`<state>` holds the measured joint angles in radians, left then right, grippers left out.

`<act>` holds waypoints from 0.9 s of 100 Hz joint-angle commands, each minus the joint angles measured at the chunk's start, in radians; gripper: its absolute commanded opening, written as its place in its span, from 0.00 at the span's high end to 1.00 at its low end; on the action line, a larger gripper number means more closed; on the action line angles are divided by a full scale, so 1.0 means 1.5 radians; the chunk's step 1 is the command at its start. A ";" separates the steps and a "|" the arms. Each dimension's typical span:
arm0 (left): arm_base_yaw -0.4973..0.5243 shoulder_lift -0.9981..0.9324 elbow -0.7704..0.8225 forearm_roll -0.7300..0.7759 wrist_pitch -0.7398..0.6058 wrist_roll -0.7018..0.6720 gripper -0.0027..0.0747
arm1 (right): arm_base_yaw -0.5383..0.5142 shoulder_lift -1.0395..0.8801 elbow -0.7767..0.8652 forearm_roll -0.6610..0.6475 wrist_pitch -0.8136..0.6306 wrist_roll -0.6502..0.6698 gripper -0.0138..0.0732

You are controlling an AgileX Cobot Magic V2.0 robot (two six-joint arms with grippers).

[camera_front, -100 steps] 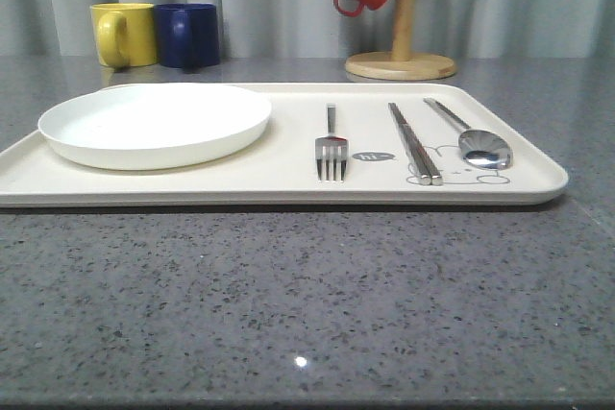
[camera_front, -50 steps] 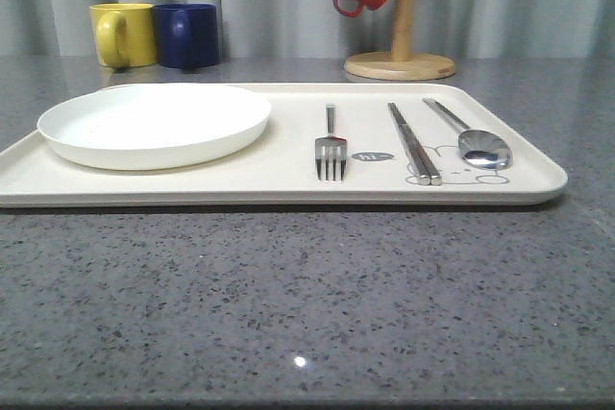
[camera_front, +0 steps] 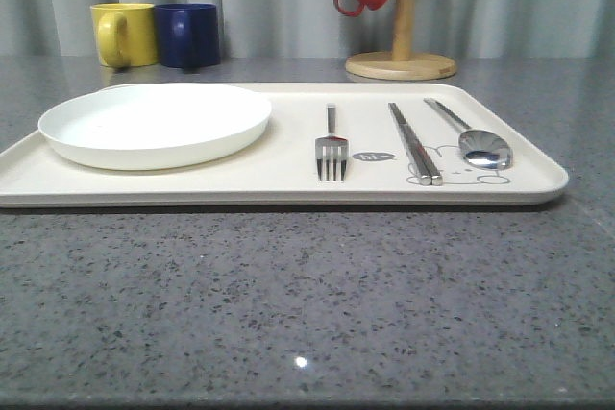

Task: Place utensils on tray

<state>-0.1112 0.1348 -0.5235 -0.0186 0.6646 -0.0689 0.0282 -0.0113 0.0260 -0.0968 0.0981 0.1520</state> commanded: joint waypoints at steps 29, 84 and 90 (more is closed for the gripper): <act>-0.003 0.011 -0.017 -0.006 -0.052 0.000 0.99 | -0.002 -0.003 0.001 -0.004 -0.079 -0.010 0.91; -0.003 0.011 -0.017 -0.006 -0.052 0.000 0.99 | -0.002 -0.003 0.001 -0.004 -0.060 -0.010 0.92; -0.003 0.011 -0.017 -0.006 -0.052 0.000 0.99 | -0.002 -0.003 0.001 -0.004 -0.060 -0.010 0.92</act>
<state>-0.1112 0.1348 -0.5235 -0.0186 0.6646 -0.0689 0.0282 -0.0113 0.0274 -0.0992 0.0804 0.1475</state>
